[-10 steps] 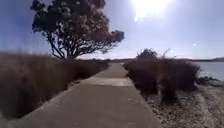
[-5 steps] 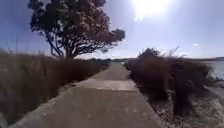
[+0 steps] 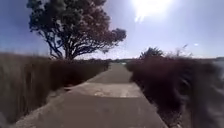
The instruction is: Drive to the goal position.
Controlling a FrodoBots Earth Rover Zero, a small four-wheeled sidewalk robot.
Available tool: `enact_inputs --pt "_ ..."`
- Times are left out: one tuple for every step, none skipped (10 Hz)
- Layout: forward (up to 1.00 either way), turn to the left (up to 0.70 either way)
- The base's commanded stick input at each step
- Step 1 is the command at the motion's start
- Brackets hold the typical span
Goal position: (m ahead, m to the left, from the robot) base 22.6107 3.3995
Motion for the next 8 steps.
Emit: enact_inputs --pt "0.7 0.0" --pt "0.7 0.0" --pt "0.7 0.0" --pt "0.7 0.0" --pt "0.7 0.0" --pt "0.7 0.0" --pt "0.7 0.0" --pt "0.7 0.0"
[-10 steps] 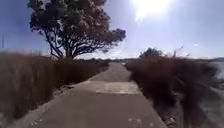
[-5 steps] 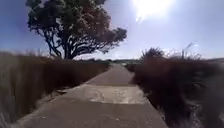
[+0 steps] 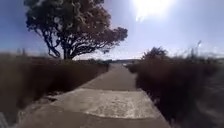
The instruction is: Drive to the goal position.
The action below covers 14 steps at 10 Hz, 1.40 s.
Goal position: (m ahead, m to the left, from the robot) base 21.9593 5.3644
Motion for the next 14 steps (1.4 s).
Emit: enact_inputs --pt "0.7 0.0" --pt "0.7 0.0" --pt "0.7 0.0" --pt "0.7 0.0" --pt "0.7 0.0" --pt "0.7 0.0" --pt "0.7 -0.08" --pt "0.7 0.0" --pt "0.7 0.0" --pt "0.7 0.0" --pt "0.7 0.0" --pt "0.7 0.0" --pt "0.7 0.0" --pt "0.7 0.0"
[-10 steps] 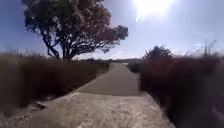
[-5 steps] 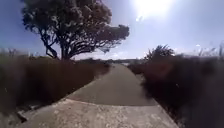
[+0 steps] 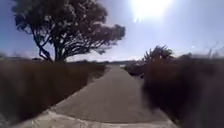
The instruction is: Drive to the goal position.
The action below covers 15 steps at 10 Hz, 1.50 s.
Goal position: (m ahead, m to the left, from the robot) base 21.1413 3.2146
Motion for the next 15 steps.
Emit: enact_inputs --pt "0.7 0.0" --pt "0.7 0.0" --pt "0.7 0.0" --pt "0.7 0.0" --pt "0.7 0.0" --pt "0.7 0.0" --pt "0.7 0.0" --pt "0.7 -0.18" --pt "0.7 -0.17" --pt "0.7 0.0" --pt "0.7 0.0" --pt "0.7 0.0" --pt "0.7 0.0" --pt "0.7 0.0" --pt "0.7 0.0"
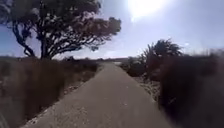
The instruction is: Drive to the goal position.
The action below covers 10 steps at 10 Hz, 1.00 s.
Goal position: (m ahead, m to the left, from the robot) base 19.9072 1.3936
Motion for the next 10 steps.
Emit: enact_inputs --pt "0.7 0.0" --pt "0.7 0.0" --pt "0.7 0.0" --pt "0.7 0.0" --pt "0.7 0.0" --pt "0.7 0.0" --pt "0.7 0.0" --pt "0.7 0.0" --pt "0.7 0.0" --pt "0.7 0.0"
